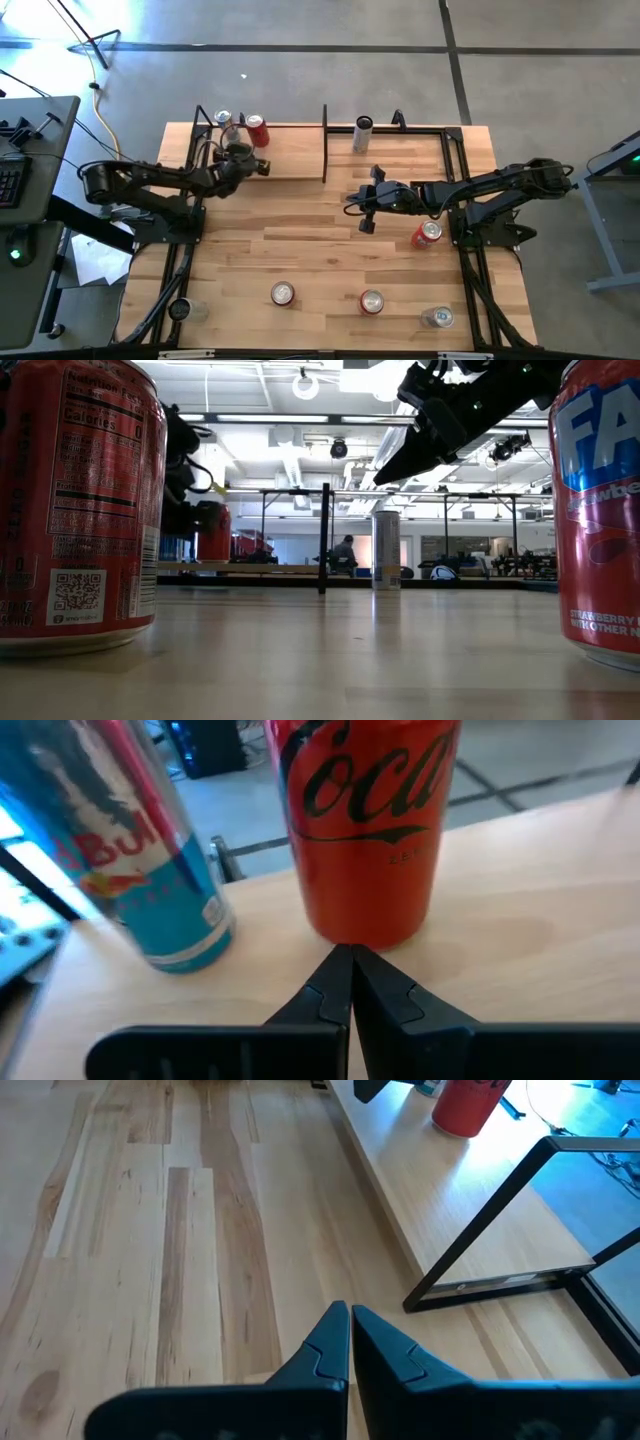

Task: Place canned beverage on shelf
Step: Put the top red black soda can on the shelf

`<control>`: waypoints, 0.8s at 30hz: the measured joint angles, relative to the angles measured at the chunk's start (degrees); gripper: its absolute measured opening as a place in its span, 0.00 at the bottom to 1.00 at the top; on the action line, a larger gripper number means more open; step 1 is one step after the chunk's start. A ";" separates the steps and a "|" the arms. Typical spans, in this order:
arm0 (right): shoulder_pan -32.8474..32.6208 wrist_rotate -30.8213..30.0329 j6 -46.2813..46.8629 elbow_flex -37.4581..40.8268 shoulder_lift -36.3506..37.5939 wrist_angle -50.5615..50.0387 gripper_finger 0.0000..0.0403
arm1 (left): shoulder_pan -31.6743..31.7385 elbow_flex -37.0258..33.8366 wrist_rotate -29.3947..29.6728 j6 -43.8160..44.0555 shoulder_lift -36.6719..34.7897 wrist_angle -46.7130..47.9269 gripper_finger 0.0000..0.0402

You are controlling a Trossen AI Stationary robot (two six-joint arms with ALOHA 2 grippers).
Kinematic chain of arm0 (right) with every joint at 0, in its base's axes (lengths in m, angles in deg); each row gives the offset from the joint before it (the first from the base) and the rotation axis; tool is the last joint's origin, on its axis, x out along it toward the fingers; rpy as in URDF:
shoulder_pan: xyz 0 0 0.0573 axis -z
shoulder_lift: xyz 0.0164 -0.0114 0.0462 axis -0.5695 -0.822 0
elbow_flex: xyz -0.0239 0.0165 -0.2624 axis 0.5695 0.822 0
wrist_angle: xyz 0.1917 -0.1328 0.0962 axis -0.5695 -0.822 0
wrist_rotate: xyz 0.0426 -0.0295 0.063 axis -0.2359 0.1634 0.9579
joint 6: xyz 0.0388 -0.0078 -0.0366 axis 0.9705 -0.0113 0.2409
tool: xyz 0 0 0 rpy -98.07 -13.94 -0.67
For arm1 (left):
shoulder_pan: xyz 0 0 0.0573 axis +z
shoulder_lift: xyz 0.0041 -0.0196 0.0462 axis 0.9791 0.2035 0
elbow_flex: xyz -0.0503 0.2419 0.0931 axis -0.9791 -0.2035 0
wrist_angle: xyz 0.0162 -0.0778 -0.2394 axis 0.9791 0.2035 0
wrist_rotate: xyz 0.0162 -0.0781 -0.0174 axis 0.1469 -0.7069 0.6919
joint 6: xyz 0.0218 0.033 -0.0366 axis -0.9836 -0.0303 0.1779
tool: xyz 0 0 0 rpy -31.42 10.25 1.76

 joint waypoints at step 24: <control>0.02 -0.15 0.46 0.00 0.00 0.25 0.00 | 11.86 -1.12 -10.50 -9.06 0.00 -15.94 0.00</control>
